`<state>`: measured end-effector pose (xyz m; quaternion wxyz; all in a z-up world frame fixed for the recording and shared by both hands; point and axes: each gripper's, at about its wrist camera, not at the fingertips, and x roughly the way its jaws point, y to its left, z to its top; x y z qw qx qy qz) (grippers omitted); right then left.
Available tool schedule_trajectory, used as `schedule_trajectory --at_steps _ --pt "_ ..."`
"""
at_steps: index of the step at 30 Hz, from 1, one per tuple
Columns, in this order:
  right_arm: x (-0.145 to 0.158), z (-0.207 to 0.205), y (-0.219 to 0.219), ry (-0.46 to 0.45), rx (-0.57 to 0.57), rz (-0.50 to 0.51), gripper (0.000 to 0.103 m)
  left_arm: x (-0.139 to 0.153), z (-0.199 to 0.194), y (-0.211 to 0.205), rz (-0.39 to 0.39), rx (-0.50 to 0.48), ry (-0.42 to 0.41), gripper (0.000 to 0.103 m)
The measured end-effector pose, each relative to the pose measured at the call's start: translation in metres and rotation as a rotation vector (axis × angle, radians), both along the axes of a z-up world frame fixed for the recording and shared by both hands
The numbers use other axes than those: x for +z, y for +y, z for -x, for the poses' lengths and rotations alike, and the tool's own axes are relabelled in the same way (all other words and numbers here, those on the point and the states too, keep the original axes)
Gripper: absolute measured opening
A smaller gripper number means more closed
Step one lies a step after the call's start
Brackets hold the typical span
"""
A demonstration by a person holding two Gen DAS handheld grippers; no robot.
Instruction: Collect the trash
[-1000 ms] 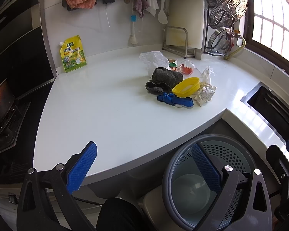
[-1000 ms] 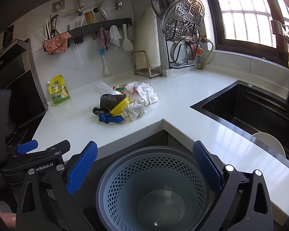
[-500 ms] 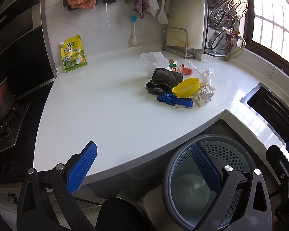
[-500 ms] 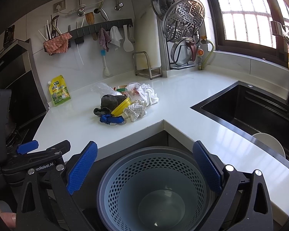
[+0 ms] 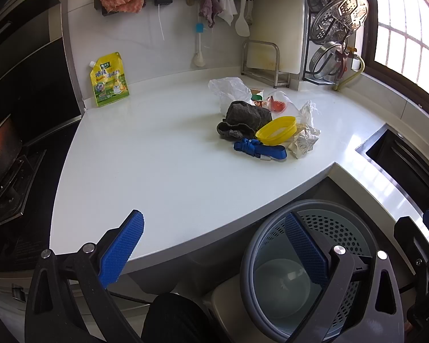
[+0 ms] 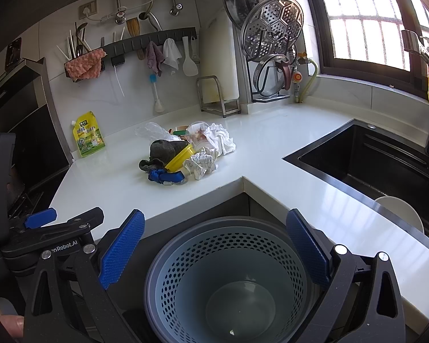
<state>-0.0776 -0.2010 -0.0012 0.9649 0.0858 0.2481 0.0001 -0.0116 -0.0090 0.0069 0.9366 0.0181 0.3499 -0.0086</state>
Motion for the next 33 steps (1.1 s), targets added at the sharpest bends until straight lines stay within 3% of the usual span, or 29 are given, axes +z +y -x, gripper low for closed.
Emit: schedule_trajectory --at_steps 17,33 --pt "-0.019 -0.015 -0.005 0.037 -0.001 0.003 0.095 -0.011 -0.011 0.013 -0.005 0.027 -0.003 0.097" --pt "-0.026 -0.108 -0.017 0.065 0.050 0.007 0.095 -0.025 -0.082 0.020 0.025 0.058 0.000 0.097"
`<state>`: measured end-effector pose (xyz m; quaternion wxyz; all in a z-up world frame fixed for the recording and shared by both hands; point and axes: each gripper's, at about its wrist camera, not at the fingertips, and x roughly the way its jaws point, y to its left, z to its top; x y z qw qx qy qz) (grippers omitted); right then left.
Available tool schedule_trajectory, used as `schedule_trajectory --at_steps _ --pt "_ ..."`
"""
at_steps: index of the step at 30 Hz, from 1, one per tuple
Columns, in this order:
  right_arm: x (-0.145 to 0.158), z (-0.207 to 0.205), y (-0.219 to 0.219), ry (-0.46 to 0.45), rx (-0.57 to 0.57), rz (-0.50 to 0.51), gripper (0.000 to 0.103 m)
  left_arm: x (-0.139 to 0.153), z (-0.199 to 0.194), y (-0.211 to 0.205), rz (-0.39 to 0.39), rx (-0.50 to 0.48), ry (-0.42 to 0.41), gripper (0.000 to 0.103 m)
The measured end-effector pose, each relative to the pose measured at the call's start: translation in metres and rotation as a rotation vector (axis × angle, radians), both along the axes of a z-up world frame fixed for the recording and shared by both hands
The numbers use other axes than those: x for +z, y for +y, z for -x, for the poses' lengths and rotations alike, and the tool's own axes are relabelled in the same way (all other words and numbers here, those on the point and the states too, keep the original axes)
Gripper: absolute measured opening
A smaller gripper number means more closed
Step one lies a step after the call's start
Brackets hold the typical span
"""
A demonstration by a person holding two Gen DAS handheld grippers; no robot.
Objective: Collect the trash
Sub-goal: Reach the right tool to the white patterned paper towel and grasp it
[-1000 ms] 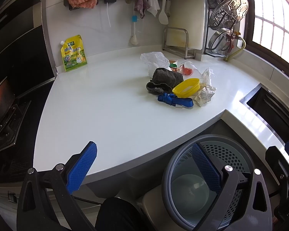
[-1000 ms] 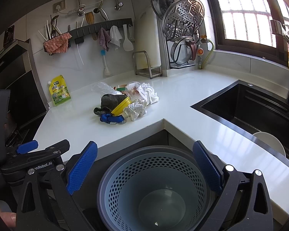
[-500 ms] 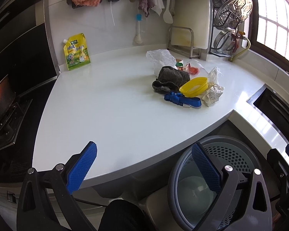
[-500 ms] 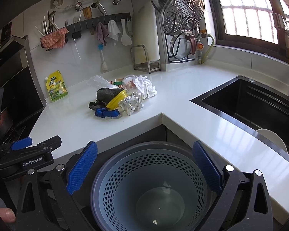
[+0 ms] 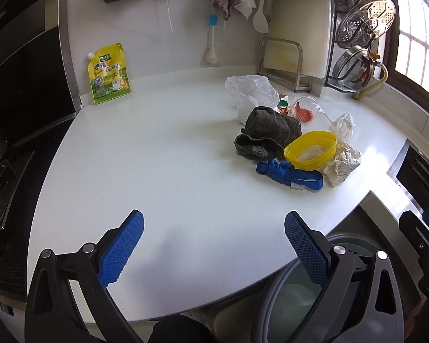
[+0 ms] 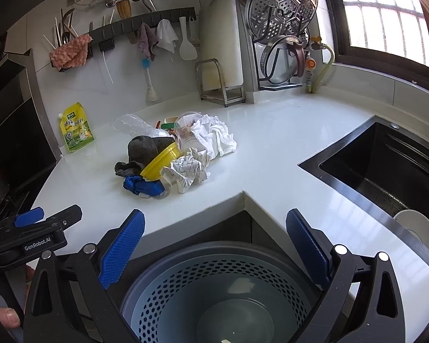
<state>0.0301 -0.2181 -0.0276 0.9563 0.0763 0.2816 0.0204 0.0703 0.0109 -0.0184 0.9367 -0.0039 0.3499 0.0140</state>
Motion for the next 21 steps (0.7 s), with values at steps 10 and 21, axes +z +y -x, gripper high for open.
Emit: schedule_trajectory --at_steps 10,21 --pt "-0.012 -0.062 0.010 0.038 0.062 0.004 0.095 -0.003 -0.023 0.001 -0.009 -0.005 0.000 0.097" --pt "-0.024 -0.107 0.012 0.072 0.125 -0.034 0.094 -0.013 -0.035 -0.004 -0.008 -0.020 0.034 0.097"
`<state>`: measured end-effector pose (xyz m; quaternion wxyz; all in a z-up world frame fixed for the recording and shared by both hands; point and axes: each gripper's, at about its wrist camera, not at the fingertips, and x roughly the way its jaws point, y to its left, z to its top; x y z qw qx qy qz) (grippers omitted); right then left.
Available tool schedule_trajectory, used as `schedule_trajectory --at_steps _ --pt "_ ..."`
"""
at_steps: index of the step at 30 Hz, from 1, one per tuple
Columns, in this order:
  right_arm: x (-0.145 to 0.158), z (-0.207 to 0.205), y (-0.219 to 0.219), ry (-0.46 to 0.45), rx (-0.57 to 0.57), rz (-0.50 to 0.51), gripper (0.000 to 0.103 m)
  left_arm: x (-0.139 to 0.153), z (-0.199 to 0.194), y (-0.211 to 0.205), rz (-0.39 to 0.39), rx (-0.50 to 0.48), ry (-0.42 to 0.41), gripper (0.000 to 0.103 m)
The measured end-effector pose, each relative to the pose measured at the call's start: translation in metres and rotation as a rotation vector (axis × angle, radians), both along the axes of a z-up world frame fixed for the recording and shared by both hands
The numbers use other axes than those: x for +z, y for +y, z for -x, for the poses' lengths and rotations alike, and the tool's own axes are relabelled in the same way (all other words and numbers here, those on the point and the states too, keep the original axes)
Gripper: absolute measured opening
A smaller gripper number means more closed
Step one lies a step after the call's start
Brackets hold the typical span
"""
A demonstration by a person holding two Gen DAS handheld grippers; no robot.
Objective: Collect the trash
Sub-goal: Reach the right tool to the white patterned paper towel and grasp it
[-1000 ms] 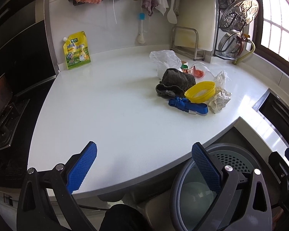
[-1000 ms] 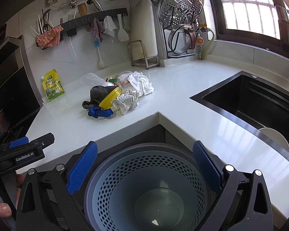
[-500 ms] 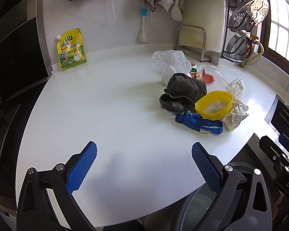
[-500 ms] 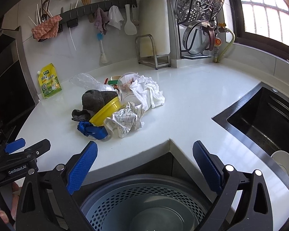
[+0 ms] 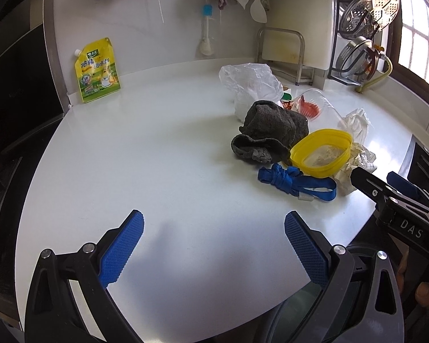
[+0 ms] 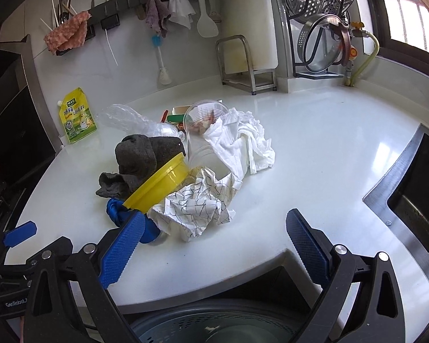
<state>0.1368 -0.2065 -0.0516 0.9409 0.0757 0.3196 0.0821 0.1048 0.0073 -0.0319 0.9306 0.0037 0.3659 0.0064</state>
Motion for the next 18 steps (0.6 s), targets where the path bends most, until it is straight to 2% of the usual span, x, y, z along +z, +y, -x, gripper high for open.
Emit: schedule_trajectory --at_steps 10,11,12,16,18 --pt "-0.002 -0.011 0.000 -0.016 0.038 0.006 0.093 -0.005 -0.004 -0.007 -0.002 -0.011 0.013 0.097" --pt "-0.002 -0.011 0.001 -0.016 0.043 0.007 0.089 -0.006 -0.004 -0.008 -0.002 -0.012 0.014 0.097" --pt "-0.002 -0.011 0.001 -0.013 0.046 0.011 0.079 -0.006 -0.005 -0.009 -0.003 -0.012 0.015 0.097" --pt "-0.007 -0.013 0.001 0.023 0.070 0.012 0.054 -0.006 -0.006 -0.012 -0.004 -0.014 0.016 0.097" --pt "-0.009 -0.012 -0.002 0.035 0.071 0.010 0.030 -0.006 -0.006 -0.013 -0.002 -0.015 0.015 0.097"
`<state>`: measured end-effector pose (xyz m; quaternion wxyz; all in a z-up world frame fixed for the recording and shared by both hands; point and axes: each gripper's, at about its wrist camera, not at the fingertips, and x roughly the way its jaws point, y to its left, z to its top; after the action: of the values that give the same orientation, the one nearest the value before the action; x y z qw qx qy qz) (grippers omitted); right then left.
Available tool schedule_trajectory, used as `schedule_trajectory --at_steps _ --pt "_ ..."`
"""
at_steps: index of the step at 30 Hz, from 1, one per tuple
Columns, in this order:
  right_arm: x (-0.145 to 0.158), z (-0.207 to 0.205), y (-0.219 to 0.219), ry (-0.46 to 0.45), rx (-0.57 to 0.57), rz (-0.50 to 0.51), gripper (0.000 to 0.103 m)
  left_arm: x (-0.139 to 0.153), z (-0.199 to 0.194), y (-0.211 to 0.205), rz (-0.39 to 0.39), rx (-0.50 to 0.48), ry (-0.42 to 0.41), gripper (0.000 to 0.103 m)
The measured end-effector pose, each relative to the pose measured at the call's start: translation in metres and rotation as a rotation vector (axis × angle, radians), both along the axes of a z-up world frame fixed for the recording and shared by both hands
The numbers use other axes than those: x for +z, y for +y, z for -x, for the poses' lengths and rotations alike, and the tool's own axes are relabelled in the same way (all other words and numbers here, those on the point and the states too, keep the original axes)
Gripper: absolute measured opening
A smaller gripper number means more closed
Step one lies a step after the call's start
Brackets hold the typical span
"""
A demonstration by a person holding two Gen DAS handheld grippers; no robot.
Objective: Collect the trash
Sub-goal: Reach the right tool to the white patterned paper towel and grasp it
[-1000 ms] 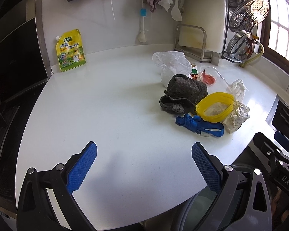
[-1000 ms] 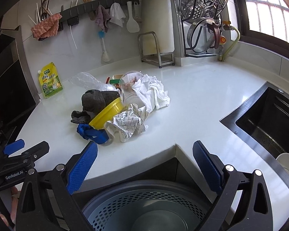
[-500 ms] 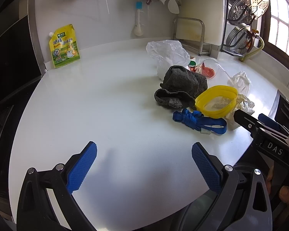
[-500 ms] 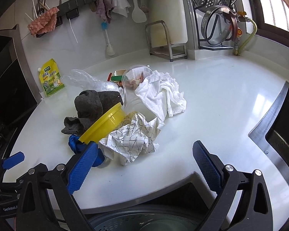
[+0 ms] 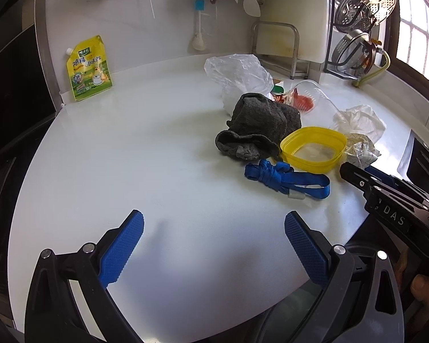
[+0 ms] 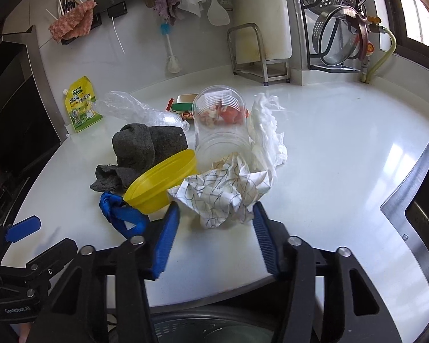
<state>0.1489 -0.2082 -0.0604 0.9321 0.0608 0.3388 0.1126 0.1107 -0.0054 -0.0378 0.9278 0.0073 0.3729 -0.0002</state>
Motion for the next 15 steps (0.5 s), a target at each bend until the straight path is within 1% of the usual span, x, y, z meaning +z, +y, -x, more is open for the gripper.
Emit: schedule_trajectory --at_steps 2,5,11,15 --pt "-0.002 0.003 -0.005 0.005 -0.002 -0.021 0.023 0.000 -0.001 -0.003 0.005 -0.001 -0.001 0.097" --pt "-0.003 0.011 -0.013 0.000 -0.013 -0.042 0.021 0.000 -0.003 -0.009 0.012 -0.005 0.004 0.097" --pt "-0.001 0.032 -0.029 -0.017 -0.041 -0.072 0.019 -0.001 -0.009 -0.019 0.041 -0.014 0.007 0.097" --pt "0.000 0.044 -0.042 -0.016 -0.061 -0.086 0.019 -0.005 -0.015 -0.025 0.073 -0.022 0.021 0.097"
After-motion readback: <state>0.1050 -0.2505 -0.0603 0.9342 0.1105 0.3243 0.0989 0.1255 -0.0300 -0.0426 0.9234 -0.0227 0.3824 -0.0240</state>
